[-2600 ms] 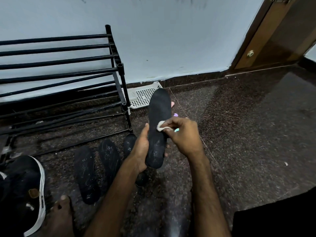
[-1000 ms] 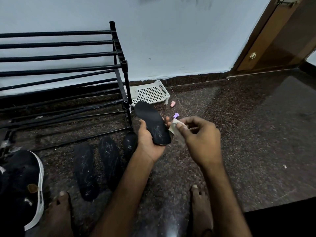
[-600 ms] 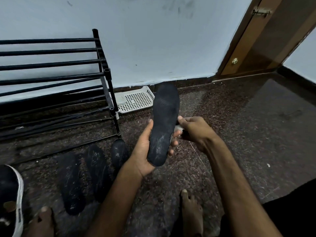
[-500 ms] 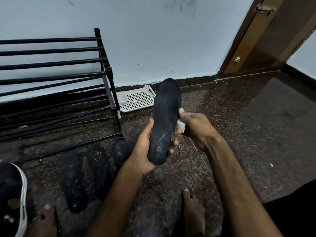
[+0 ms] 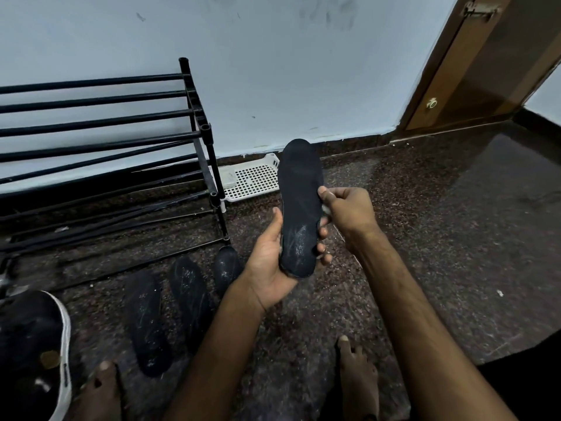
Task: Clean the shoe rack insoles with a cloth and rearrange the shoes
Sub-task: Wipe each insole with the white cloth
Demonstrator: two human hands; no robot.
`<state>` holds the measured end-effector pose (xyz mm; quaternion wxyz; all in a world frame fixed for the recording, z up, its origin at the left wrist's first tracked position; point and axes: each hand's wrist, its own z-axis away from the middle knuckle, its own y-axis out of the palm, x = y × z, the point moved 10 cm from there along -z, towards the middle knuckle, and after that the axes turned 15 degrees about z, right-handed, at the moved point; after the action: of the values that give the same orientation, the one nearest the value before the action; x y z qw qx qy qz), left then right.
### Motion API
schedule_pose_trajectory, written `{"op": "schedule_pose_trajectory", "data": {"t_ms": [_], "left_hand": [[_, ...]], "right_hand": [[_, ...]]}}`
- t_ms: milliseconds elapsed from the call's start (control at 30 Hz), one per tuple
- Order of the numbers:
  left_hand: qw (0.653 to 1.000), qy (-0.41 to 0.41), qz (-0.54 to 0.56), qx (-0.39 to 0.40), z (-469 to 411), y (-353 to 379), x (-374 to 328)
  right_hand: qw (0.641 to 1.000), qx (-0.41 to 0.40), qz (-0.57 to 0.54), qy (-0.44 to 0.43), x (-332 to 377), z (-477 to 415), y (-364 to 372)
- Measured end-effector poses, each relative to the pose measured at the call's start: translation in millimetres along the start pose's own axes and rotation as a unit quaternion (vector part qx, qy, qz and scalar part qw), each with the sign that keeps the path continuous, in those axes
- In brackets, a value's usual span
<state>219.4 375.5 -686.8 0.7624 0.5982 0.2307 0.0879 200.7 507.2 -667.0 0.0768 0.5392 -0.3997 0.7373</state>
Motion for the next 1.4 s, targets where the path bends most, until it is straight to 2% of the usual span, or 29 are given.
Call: {"op": "schedule_pose_trajectory", "data": {"t_ms": [133,300,400,467,533,633,700,833,1000,1100,1300,1400], "left_hand": [[1.0,0.004,-0.001,-0.007,0,2,-3],[0.997,0.057,0.026,-0.036,-5,-10,-23],[0.992,0.103,0.059,-0.044,-7,-16,-37],[0.989,0.115,0.073,-0.057,-6,-20,-40],[0.985,0.129,0.084,-0.077,-7,-26,-43],[0.979,0.131,0.119,-0.103,-13,-40,-42],[0.977,0.121,0.137,-0.113,-16,-45,-36],[0.977,0.1,0.165,-0.086,-15,-37,-25],[0.975,0.155,0.143,-0.076,-10,-32,-38],[0.974,0.153,0.137,-0.091,-12,-38,-36],[0.977,0.166,0.122,-0.058,-12,-32,-39],[0.976,0.175,0.114,-0.059,-14,-34,-38]], "right_hand": [[0.995,-0.042,0.074,-0.047,23,6,-13],[0.969,-0.182,0.119,-0.12,62,57,-66],[0.949,-0.161,0.178,-0.207,86,92,-53],[0.918,-0.116,0.262,-0.272,93,108,-23],[0.894,-0.054,0.329,-0.3,85,118,11],[0.893,-0.001,0.343,-0.291,66,127,39],[0.904,0.005,0.321,-0.282,65,130,44],[0.896,0.001,0.339,-0.287,79,125,48],[0.896,-0.009,0.368,-0.248,71,113,31],[0.897,0.029,0.352,-0.265,75,124,45],[0.889,-0.019,0.387,-0.242,73,108,29],[0.896,0.015,0.369,-0.245,73,118,34]]}}
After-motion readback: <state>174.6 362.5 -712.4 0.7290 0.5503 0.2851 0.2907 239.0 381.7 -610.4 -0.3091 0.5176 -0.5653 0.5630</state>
